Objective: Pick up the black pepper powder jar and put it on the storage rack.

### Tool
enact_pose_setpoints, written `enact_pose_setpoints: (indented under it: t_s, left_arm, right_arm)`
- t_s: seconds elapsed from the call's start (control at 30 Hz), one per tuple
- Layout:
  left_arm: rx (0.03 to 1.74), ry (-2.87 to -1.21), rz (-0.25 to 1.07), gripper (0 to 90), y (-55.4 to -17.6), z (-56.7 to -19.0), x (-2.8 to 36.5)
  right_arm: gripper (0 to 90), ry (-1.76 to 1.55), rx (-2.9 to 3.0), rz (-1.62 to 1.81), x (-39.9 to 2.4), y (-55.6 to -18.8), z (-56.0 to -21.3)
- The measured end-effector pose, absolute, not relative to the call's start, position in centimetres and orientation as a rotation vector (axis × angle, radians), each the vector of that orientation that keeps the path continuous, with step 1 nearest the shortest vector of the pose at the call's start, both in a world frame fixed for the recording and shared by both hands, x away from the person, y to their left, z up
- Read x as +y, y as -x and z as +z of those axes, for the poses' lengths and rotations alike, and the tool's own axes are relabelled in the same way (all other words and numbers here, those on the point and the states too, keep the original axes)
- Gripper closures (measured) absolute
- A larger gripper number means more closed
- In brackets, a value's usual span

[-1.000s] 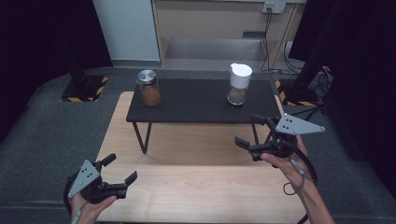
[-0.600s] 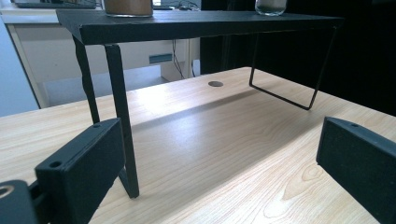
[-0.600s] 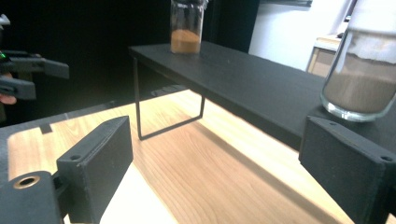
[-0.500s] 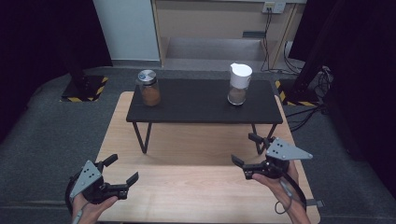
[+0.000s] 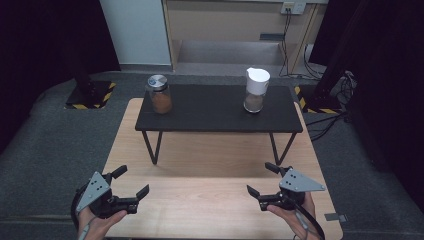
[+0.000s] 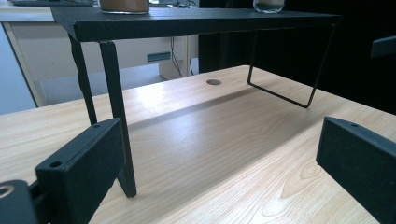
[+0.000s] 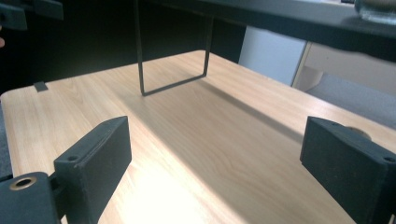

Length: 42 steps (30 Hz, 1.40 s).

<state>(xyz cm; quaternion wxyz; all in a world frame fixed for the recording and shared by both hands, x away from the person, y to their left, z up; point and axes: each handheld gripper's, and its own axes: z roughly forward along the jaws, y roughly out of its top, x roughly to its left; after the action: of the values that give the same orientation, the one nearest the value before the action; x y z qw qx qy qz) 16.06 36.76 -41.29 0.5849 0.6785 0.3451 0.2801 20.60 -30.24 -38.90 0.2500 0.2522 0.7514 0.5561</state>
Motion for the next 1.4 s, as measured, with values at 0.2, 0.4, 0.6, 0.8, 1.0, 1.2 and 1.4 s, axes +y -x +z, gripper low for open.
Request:
enact_pose_setpoints:
  t_s: [0.2,0.4,0.6,0.8,1.0,1.2,1.4]
  left_arm:
    - [0.806,-1.586,0.654,0.1,-16.2,-41.3,36.7]
    - [0.799,-1.577,0.667,0.1,-16.2,-41.4,36.5]
    - [0.8,-1.573,0.669,0.4,-16.2,-41.4,36.6]
    - [0.82,-1.548,0.702,0.6,-15.8,-41.5,36.6]
    - [0.824,-1.503,0.752,1.3,-15.3,-41.8,36.6]
    - [0.843,-1.46,0.735,1.6,-15.3,-42.1,37.1]
    - [0.845,-1.455,0.734,1.8,-15.3,-42.1,37.2]
  right_arm:
    - [7.4,-0.712,2.041,1.509,-30.5,-20.1,-39.9]
    - [6.5,-0.731,2.023,1.511,-30.6,-19.9,-40.4]
    - [6.6,-0.765,1.994,1.518,-31.0,-19.3,-40.7]
    - [6.6,-0.809,1.945,1.501,-31.9,-18.3,-41.0]
    - [6.6,-0.87,1.893,1.502,-33.3,-17.0,-41.6]
    - [6.5,-0.935,1.824,1.505,-34.7,-15.4,-42.2]
    - [6.4,-0.973,1.765,1.517,-35.0,-15.0,-42.6]
